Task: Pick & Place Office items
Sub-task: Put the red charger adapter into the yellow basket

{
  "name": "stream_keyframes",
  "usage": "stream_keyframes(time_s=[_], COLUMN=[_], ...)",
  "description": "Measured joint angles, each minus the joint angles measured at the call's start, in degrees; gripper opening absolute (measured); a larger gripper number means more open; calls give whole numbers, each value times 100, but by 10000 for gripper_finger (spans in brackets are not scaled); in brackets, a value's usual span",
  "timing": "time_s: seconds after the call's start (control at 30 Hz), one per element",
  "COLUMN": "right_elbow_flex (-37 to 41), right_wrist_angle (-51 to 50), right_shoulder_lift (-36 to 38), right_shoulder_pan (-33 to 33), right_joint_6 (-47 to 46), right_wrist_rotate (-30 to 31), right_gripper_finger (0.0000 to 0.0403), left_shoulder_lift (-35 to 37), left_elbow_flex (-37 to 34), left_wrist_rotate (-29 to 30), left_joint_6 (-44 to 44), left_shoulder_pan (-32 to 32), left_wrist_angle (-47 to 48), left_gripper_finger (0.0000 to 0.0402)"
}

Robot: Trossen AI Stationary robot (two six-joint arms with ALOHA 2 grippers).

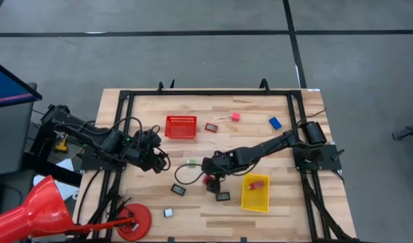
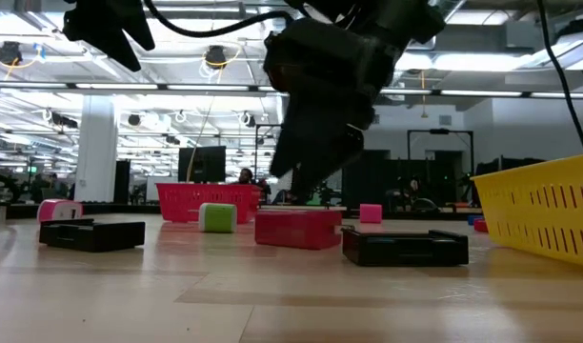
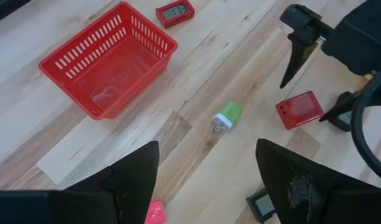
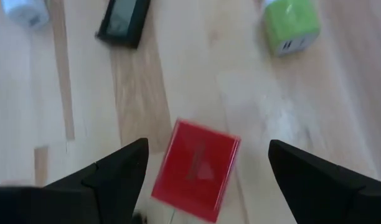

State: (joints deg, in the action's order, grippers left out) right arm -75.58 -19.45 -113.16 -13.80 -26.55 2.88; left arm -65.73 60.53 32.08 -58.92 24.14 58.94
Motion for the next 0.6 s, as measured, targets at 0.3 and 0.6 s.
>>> stream_keyframes(time_s=[0.3,0.6], right_elbow_flex=[-3,-3], right_wrist_angle=[175,188], right_shoulder_lift=[-57,-57], right_shoulder_pan=[-200,-415], right_joint_6=[-453,-696], right_wrist_rotate=[-162,-187], right_gripper_finger=[325,325], left_shoulder_lift=[0,0], left_elbow_flex=[0,0], left_wrist_rotate=[-62,-63], left_joint_6=[16,36], left_shoulder_pan=[0,0], left_wrist_angle=[10,13], left_gripper_finger=[264,264])
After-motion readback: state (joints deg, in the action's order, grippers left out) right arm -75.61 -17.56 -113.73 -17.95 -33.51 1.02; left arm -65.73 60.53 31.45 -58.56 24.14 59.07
